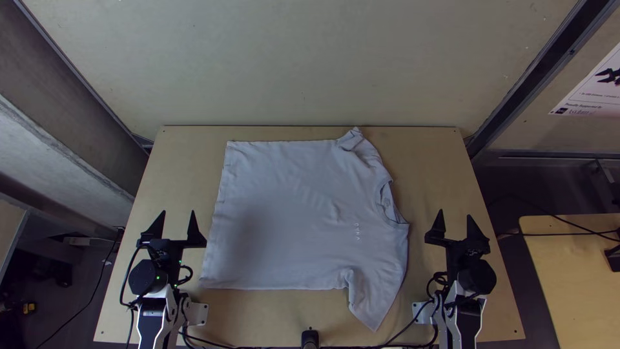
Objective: Fold the t-shirt
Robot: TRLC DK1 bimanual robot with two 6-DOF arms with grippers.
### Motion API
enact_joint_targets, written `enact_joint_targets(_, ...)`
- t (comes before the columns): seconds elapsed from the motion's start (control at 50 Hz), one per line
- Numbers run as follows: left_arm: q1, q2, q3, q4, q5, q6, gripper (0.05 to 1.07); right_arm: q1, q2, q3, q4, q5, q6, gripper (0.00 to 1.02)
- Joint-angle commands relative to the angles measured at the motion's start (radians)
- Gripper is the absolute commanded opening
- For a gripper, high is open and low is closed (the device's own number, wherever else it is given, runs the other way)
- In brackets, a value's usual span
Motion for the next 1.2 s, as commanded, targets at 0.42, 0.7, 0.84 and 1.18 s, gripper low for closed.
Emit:
enact_joint_targets(0.42, -0.004, -0.011, -0.046, -0.009, 0.014, -0.006, 1.03, 0.011, -0.004, -0.005, -0.021, 0.007, 0.014, 0.98)
enact_joint_targets(0.7, -0.005, -0.011, -0.046, -0.009, 0.015, -0.006, 1.03, 0.026, -0.004, -0.005, -0.021, 0.007, 0.017, 0.98)
enact_joint_targets(0.84, -0.015, -0.012, -0.044, -0.011, 0.021, -0.018, 1.03, 0.032, -0.005, -0.005, -0.021, 0.007, 0.019, 0.98)
enact_joint_targets(1.18, 0.005, -0.006, 0.031, -0.066, -0.028, 0.000, 1.03, 0.040, -0.001, 0.103, -0.012, 0.009, 0.002, 0.98)
